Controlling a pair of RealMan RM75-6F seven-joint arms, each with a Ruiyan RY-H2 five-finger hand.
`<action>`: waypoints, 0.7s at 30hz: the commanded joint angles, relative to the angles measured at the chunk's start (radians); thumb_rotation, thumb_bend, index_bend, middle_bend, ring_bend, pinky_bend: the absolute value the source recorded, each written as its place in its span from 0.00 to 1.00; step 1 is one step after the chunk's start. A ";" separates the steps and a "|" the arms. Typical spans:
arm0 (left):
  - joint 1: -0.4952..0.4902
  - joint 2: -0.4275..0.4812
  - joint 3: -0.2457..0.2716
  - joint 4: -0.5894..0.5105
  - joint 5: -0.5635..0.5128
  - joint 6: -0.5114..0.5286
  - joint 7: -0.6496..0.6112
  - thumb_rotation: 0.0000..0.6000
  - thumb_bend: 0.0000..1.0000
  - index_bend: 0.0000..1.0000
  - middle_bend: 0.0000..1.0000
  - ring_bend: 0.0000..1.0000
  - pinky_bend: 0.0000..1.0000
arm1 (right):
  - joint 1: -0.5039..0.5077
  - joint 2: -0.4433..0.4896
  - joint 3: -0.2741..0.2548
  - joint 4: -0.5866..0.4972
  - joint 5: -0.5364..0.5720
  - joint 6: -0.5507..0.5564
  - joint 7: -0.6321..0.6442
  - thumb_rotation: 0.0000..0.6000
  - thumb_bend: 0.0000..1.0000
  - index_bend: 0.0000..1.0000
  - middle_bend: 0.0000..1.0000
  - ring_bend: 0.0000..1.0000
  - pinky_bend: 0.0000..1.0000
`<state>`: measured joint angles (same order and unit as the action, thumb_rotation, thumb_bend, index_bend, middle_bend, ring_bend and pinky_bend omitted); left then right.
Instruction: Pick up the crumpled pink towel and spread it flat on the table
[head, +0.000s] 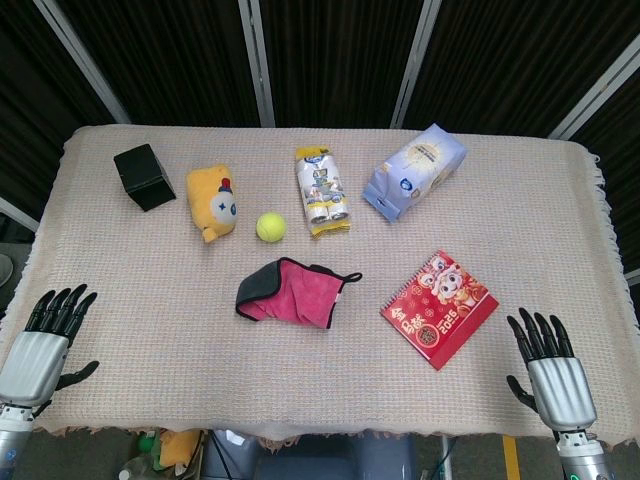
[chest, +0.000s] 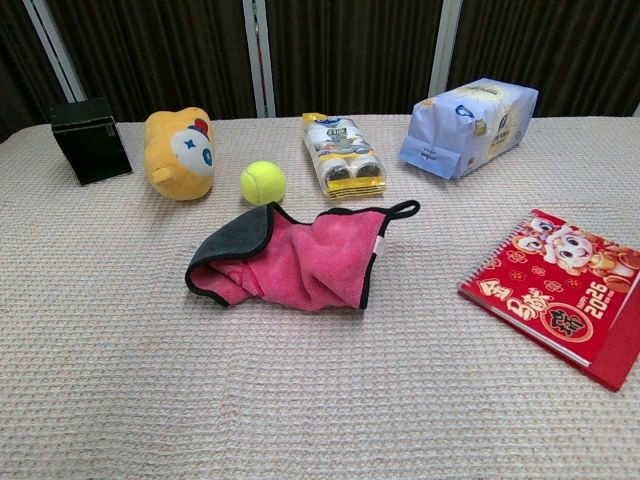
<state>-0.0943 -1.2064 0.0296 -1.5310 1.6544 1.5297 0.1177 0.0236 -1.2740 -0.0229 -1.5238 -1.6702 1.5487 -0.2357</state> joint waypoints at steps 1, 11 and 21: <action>0.000 -0.001 0.000 0.001 -0.001 -0.002 0.001 1.00 0.00 0.00 0.00 0.00 0.00 | 0.000 0.000 -0.001 0.003 0.001 -0.001 0.002 1.00 0.27 0.00 0.00 0.00 0.00; 0.001 -0.001 0.001 0.003 -0.002 -0.002 0.002 1.00 0.00 0.00 0.00 0.00 0.00 | 0.002 0.000 -0.002 -0.002 -0.002 -0.005 0.000 1.00 0.27 0.00 0.00 0.00 0.00; 0.002 0.000 -0.003 0.005 -0.012 -0.004 -0.004 1.00 0.00 0.00 0.00 0.00 0.00 | 0.008 -0.001 -0.003 -0.012 -0.009 -0.011 -0.004 1.00 0.27 0.00 0.00 0.00 0.00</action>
<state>-0.0928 -1.2071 0.0272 -1.5258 1.6430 1.5257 0.1136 0.0308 -1.2745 -0.0258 -1.5354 -1.6785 1.5384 -0.2401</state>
